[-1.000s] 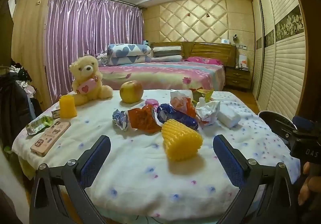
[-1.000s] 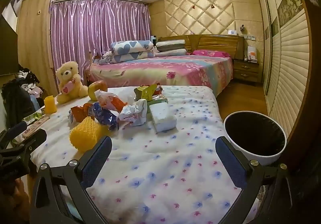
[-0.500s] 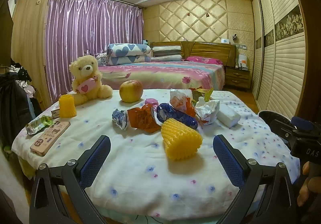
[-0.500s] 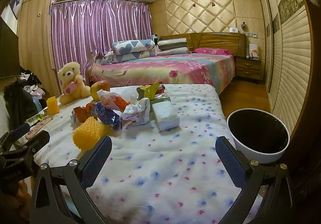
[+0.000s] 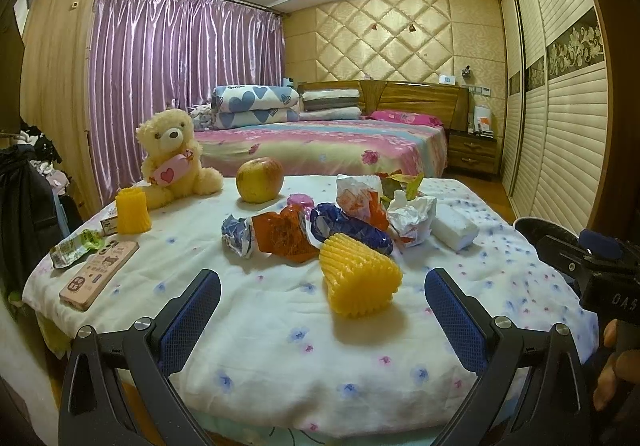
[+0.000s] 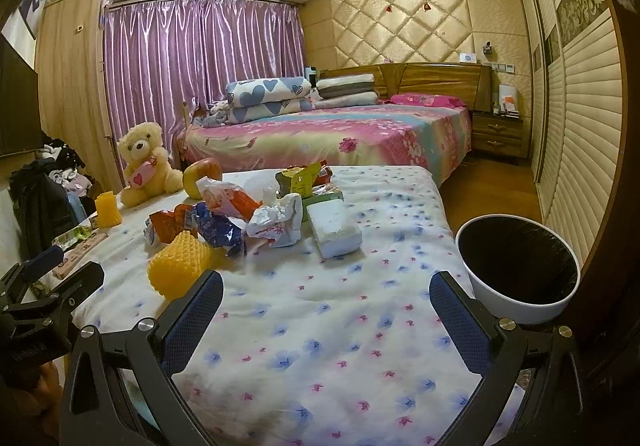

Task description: Collect trash

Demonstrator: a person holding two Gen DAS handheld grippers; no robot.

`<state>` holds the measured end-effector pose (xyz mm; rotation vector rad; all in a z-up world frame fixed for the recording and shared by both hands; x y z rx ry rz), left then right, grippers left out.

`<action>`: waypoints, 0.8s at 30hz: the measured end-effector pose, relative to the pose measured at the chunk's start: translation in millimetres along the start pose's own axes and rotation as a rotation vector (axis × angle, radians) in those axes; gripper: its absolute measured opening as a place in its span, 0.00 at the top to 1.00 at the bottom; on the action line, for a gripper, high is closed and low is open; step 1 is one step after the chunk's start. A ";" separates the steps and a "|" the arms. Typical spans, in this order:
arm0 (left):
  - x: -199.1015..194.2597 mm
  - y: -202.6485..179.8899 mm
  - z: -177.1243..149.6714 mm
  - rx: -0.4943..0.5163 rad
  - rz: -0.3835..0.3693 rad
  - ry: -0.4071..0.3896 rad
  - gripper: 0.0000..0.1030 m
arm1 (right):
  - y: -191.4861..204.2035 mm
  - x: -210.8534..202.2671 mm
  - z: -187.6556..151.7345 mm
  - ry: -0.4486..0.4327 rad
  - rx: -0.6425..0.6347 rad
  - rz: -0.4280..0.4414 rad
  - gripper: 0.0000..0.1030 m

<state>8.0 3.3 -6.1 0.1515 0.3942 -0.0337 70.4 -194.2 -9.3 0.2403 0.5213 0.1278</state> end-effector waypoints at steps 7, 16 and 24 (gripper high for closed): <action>0.3 -0.9 0.1 0.001 0.000 0.001 0.01 | 1.2 0.5 -0.3 0.004 0.002 0.001 0.00; 0.6 -1.3 -0.3 0.002 0.000 0.004 0.01 | 1.1 0.8 -0.5 0.004 0.003 0.002 0.00; 1.3 -1.9 -1.2 0.000 -0.002 0.008 0.01 | 5.3 0.5 -2.5 0.009 0.003 0.005 0.00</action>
Point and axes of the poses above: each gripper's, at about its wrist camera, not at the fingertips, and x roughly the way its jaws point, y to its left, z to its top, the point moved 1 cm from there along x, roughly the way its jaws point, and after that the axes turned 9 degrees about x, right-handed, at the moved point
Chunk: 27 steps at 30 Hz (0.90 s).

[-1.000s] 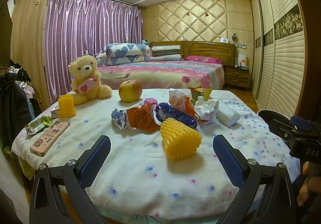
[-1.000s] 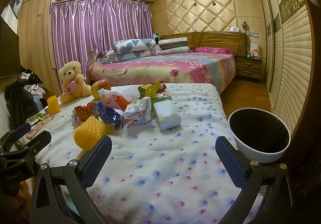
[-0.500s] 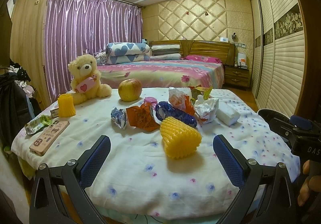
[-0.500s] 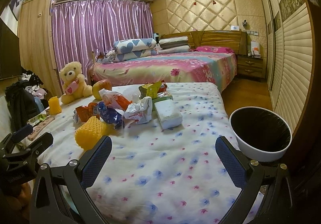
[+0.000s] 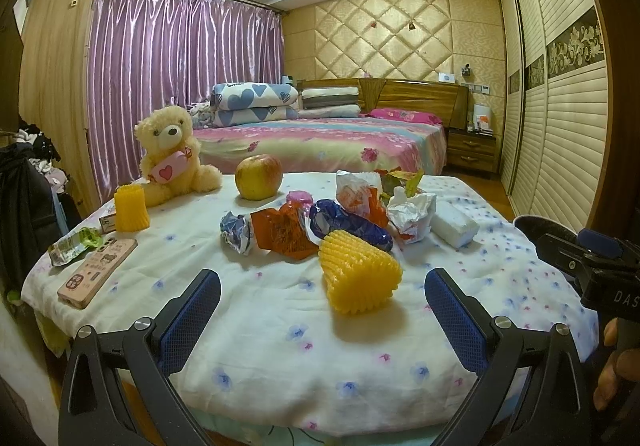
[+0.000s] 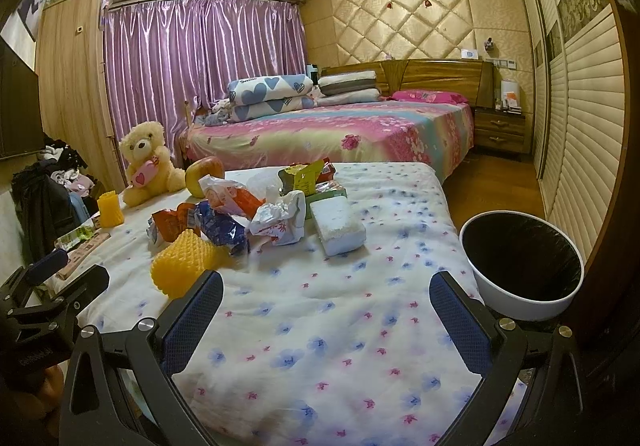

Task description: Collect trash

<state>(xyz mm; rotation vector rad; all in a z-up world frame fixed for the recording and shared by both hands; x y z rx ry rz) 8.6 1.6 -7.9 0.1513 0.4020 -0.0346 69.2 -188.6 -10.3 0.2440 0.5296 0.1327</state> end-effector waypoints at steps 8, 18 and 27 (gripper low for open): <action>1.2 0.1 -0.2 -0.001 -0.002 0.001 0.01 | -0.2 0.9 -0.8 0.001 0.002 0.000 0.00; 4.7 -0.2 -2.1 -0.002 -0.012 0.013 0.01 | -0.6 4.2 -2.7 0.015 0.010 0.004 0.00; 23.7 0.1 -3.4 -0.005 -0.027 0.078 0.01 | -13.3 26.9 -2.3 0.107 0.055 0.019 0.00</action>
Point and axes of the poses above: each gripper's, at about its wrist camera, not at the fingertips, and x roughly the way its jaws point, y to its left, z to its top, the point moved 1 cm from there along x, roughly the way its jaws point, and after that the axes turned 9 degrees about x, right-handed, at the moved point
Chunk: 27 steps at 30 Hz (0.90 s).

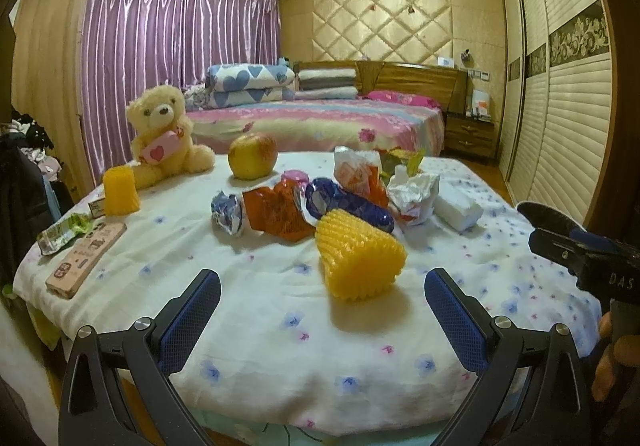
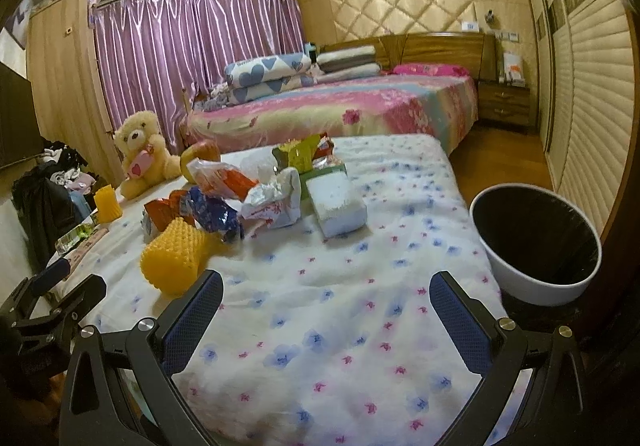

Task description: Collect trash

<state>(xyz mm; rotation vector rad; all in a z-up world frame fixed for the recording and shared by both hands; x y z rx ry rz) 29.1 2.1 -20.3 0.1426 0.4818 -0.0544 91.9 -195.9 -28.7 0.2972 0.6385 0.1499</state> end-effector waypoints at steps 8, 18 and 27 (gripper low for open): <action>32.8 4.7 8.1 -0.021 -0.022 0.068 0.03 | -9.6 30.3 16.4 0.090 0.014 0.010 0.00; 73.4 9.8 5.7 -0.070 -0.064 0.161 0.20 | -14.0 87.8 38.6 0.215 -0.017 0.000 0.01; 92.2 3.4 13.4 -0.061 -0.130 0.180 0.60 | -15.6 135.6 51.2 0.323 -0.041 -0.024 0.20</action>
Point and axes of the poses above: each gripper's, at about its wrist camera, not at the fingertips, and x roughly the way its jaws point, y to its left, z to its top, the point moved 1 cm from there along x, roughly the way its jaws point, and after that the axes turned 9 degrees about x, right-handed, at the moved point
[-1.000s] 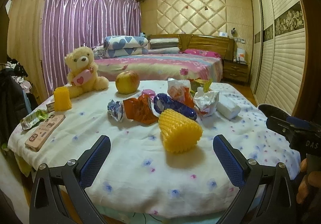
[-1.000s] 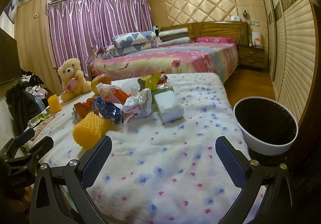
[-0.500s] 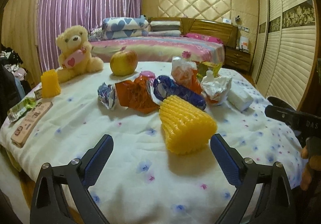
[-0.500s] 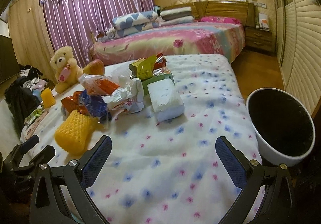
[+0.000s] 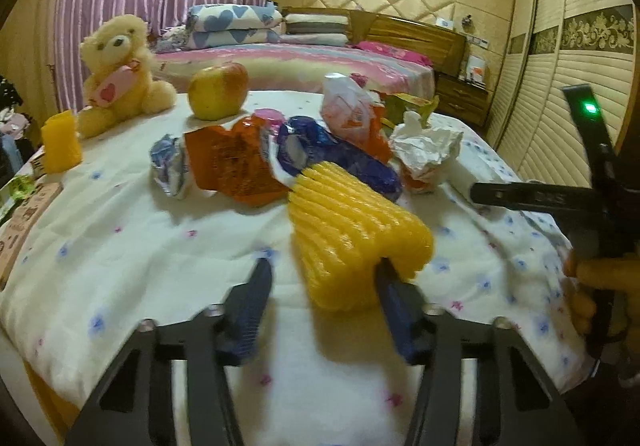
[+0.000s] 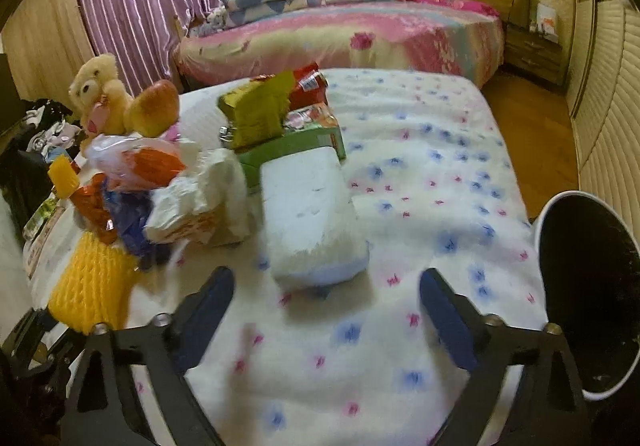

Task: Collect trash
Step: 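Grasp the yellow corn sponge with the left gripper while the right grasps the white foam block, then carry both items over the bin and open both grippers to drop them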

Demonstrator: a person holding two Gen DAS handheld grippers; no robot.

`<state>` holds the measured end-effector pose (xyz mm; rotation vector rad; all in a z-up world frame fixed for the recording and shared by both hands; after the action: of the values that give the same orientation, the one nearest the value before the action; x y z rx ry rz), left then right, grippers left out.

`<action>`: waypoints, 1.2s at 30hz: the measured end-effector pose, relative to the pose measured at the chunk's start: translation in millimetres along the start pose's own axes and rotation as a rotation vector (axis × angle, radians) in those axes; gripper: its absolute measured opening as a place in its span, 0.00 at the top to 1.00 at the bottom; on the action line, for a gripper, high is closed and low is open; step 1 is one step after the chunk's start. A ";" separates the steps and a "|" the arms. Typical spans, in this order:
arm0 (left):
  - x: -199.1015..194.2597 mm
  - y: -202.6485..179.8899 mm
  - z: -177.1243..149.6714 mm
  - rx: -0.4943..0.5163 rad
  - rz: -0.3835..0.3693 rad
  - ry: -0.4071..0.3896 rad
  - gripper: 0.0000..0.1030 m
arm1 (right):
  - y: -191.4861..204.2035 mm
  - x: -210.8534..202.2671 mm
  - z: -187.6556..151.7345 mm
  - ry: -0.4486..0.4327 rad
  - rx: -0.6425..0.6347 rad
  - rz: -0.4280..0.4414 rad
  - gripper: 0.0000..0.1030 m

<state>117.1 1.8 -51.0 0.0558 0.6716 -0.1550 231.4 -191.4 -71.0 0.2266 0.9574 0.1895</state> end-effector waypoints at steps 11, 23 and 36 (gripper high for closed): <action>-6.6 -22.5 3.4 0.076 -0.076 -0.036 0.86 | -15.6 -10.6 -7.3 -0.010 0.064 0.066 0.57; -0.4 -64.1 14.3 0.149 -0.177 -0.019 0.87 | -68.3 -57.9 -33.9 -0.063 0.188 0.041 0.57; 23.0 -101.3 38.3 0.248 -0.257 -0.013 0.87 | -122.5 -95.8 -54.5 -0.113 0.282 -0.035 0.57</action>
<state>142.1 -104.9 -35.6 0.2072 0.6422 -0.4854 139.9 -327.9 -59.6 0.4748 0.8733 0.0075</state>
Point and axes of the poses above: each gripper's, at about its wrist camera, not at the fingertips, and x roughly the way its jaws point, y to its left, z to its top, the point moved 1 cm from there along x, roughly the way its jaws point, and after that the axes turned 9 degrees about x, right-handed, at the moved point
